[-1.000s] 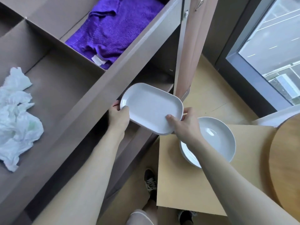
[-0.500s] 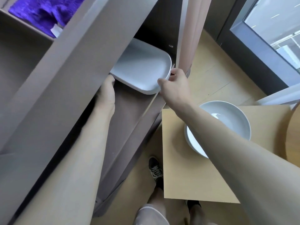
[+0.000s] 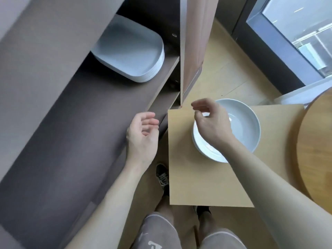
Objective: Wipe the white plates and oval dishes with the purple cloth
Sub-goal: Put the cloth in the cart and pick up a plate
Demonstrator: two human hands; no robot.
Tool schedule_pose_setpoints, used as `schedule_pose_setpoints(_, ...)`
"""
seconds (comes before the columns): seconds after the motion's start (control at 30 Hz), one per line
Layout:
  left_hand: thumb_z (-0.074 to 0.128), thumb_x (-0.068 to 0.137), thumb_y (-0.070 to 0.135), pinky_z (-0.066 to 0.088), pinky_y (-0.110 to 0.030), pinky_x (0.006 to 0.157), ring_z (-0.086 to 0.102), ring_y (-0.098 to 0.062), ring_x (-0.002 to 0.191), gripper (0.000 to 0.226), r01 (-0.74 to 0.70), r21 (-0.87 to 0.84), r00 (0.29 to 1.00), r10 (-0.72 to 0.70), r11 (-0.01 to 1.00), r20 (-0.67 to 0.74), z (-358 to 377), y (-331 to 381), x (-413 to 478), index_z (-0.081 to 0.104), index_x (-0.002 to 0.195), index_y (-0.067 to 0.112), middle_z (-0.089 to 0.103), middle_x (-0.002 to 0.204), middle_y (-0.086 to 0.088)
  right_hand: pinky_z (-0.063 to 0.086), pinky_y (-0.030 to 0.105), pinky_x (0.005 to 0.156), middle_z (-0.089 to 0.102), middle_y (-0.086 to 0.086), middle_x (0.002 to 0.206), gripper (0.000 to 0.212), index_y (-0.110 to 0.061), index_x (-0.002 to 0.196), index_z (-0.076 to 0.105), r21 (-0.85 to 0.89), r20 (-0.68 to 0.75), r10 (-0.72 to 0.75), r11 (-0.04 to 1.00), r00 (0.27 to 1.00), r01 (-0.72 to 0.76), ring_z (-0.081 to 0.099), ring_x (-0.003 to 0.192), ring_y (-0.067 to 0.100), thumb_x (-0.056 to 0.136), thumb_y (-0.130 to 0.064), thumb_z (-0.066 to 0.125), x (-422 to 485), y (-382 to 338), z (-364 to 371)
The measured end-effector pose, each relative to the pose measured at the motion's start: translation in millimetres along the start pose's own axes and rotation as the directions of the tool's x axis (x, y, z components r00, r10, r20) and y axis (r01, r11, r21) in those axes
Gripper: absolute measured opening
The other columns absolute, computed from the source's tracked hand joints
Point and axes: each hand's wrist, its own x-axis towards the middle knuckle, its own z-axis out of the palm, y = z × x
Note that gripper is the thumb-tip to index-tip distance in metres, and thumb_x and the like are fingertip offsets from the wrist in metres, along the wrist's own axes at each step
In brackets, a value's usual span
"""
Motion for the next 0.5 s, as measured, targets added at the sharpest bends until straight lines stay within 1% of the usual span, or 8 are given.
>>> schedule_pose_setpoints(0.07, 0.052, 0.078, 0.016, 0.056, -0.025, 0.082, 0.07, -0.014, 0.089, 0.031, 0.048, 0.03, 0.996, -0.05, 0.998, 0.076, 17, -14, -18, 0.066, 0.104, 0.024, 0.072, 0.096, 0.004, 0.045, 0.007, 0.08, 0.069, -0.017, 0.107, 0.028, -0.029, 0.104, 0.067, -0.019, -0.069, 0.039, 0.999, 0.997, -0.04, 0.062, 0.1, -0.005, 0.094, -0.007, 0.052, -16, 34, -19)
schedule_pose_setpoints(0.13, 0.056, 0.087, 0.009, 0.056, -0.03, 0.087, 0.068, -0.011, 0.092, 0.028, 0.095, 0.091, 0.98, -0.11, 0.991, 0.166, 39, -30, -29, 0.064, 0.109, 0.025, 0.07, 0.103, 0.005, 0.048, 0.017, 0.086, 0.064, -0.01, 0.115, 0.028, -0.027, 0.105, 0.065, -0.047, -0.178, 0.074, 0.995, 0.981, -0.084, 0.061, 0.104, 0.004, 0.093, -0.005, 0.053, -27, 65, -39)
schedule_pose_setpoints(0.2, 0.058, 0.092, 0.006, 0.053, -0.027, 0.089, 0.063, -0.005, 0.1, 0.037, 0.141, 0.168, 0.957, -0.178, 0.976, 0.228, 62, -44, -33, 0.058, 0.122, 0.027, 0.064, 0.118, 0.006, 0.044, 0.016, 0.091, 0.056, -0.005, 0.123, 0.029, -0.026, 0.113, 0.062, -0.11, -0.258, 0.109, 0.984, 0.96, -0.141, 0.055, 0.116, 0.012, 0.092, -0.008, 0.055, -30, 91, -59)
schedule_pose_setpoints(0.27, 0.062, 0.093, 0.015, 0.046, -0.025, 0.093, 0.057, -0.008, 0.116, 0.053, 0.196, 0.217, 0.927, -0.253, 0.956, 0.278, 84, -54, -31, 0.045, 0.143, 0.026, 0.053, 0.139, 0.004, 0.043, 0.031, 0.106, 0.048, -0.001, 0.136, 0.039, -0.021, 0.13, 0.056, -0.139, -0.296, 0.19, 0.961, 0.936, -0.24, 0.048, 0.129, 0.021, 0.091, -0.015, 0.057, -25, 111, -76)
schedule_pose_setpoints(0.3, 0.063, 0.093, 0.021, 0.043, -0.028, 0.099, 0.052, -0.012, 0.126, 0.065, 0.232, 0.233, 0.906, -0.296, 0.944, 0.301, 95, -57, -29, 0.036, 0.151, 0.027, 0.046, 0.148, 0.004, 0.04, 0.04, 0.112, 0.045, 0.0, 0.143, 0.049, -0.021, 0.139, 0.051, -0.133, -0.299, 0.246, 0.946, 0.922, -0.296, 0.044, 0.135, 0.023, 0.091, -0.019, 0.059, -20, 117, -83)
schedule_pose_setpoints(0.37, 0.063, 0.091, 0.033, 0.036, -0.033, 0.108, 0.039, -0.018, 0.142, 0.082, 0.322, 0.244, 0.855, -0.391, 0.915, 0.339, 113, -59, -25, 0.02, 0.16, 0.03, 0.034, 0.159, 0.005, 0.036, 0.047, 0.118, 0.036, 0.0, 0.155, 0.069, -0.021, 0.154, 0.036, -0.09, -0.245, 0.36, 0.916, 0.9, -0.391, 0.037, 0.144, 0.023, 0.09, -0.027, 0.063, -10, 123, -92)
schedule_pose_setpoints(0.43, 0.062, 0.085, 0.038, 0.036, -0.04, 0.113, 0.04, -0.022, 0.14, 0.085, 0.422, 0.223, 0.807, -0.476, 0.879, 0.349, 129, -58, -22, 0.021, 0.159, 0.029, 0.038, 0.157, 0.006, 0.037, 0.047, 0.117, 0.033, -0.002, 0.161, 0.08, -0.022, 0.159, 0.027, 0.026, -0.144, 0.448, 0.893, 0.883, -0.449, 0.037, 0.146, 0.022, 0.09, -0.032, 0.065, -1, 126, -94)
schedule_pose_setpoints(0.5, 0.062, 0.081, 0.036, 0.042, -0.049, 0.11, 0.048, -0.022, 0.127, 0.075, 0.512, 0.174, 0.768, -0.539, 0.841, 0.344, 143, -57, -23, 0.033, 0.149, 0.025, 0.049, 0.145, 0.005, 0.049, 0.044, 0.107, 0.05, -0.004, 0.149, 0.067, -0.025, 0.151, 0.04, 0.143, -0.071, 0.492, 0.866, 0.868, -0.48, 0.053, 0.133, 0.021, 0.089, -0.031, 0.066, 4, 129, -93)
